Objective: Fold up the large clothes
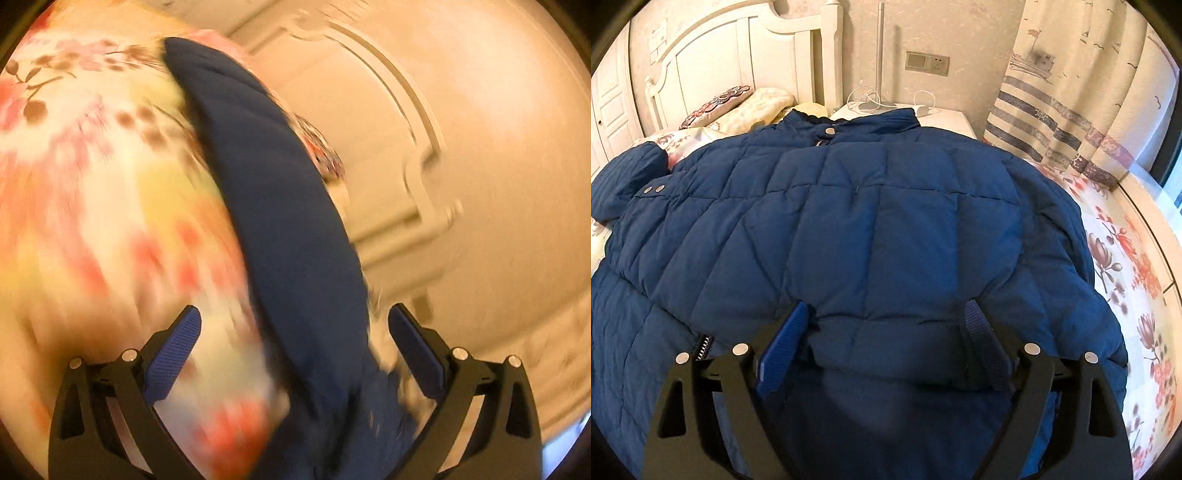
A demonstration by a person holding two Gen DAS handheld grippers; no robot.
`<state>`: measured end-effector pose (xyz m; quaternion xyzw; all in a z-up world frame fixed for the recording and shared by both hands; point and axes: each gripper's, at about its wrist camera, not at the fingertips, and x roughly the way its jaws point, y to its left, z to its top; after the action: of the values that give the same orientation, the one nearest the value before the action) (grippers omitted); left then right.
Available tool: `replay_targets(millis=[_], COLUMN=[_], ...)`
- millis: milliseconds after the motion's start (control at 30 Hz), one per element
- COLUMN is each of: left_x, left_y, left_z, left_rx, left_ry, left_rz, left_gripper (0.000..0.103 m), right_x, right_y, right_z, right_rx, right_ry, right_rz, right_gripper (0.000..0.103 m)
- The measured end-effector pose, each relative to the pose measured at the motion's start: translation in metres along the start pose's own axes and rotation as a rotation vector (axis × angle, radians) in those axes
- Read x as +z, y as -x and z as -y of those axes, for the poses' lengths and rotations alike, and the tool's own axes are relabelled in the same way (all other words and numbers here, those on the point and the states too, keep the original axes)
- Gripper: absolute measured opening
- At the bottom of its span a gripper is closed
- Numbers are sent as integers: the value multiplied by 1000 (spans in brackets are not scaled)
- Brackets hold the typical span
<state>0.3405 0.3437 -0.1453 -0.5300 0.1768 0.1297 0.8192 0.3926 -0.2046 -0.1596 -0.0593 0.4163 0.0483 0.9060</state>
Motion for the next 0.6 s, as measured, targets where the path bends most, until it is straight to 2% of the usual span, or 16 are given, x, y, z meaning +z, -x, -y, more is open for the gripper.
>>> replay_targets(millis=[67, 167, 200, 233, 267, 300, 333, 367, 400, 467, 533, 600], left_x=[30, 71, 80, 89, 99, 106, 110, 111, 114, 111, 96, 65], left_y=[-4, -15, -19, -24, -30, -35, -42, -46, -43, -33, -18, 7], left_z=[-4, -12, -18, -26, -33, -39, -49, -59, -67, -66, -47, -1], left_rx=[-24, 11, 25, 44, 69, 93, 88, 43, -11, -55, -23, -30], left_ry=[-13, -56, -41, -19, -4, 5, 30, 66, 91, 84, -26, -253], left_rz=[27, 100, 101, 98, 93, 76, 38, 8, 8, 25, 66, 116], left_gripper=[100, 100, 92, 77, 66, 36, 17, 8, 4, 2, 1, 1], right_x=[1, 1, 1, 0, 0, 0, 0, 0, 0, 0, 0, 0], right_y=[0, 0, 0, 0, 0, 0, 0, 0, 0, 0, 0, 0], right_z=[-1, -1, -1, -1, -1, -1, -1, -2, -1, -1, -1, -1], right_rx=[1, -4, -5, -4, -2, -2, 0, 1, 3, 6, 5, 5], right_ry=[-1, 3, 4, 4, 3, 3, 2, 1, 0, -2, -2, -2], right_rz=[-1, -2, -1, -1, -2, -2, -1, -2, -3, -4, -4, -3], right_gripper=[83, 84, 84, 84, 84, 84, 84, 84, 84, 84, 85, 85])
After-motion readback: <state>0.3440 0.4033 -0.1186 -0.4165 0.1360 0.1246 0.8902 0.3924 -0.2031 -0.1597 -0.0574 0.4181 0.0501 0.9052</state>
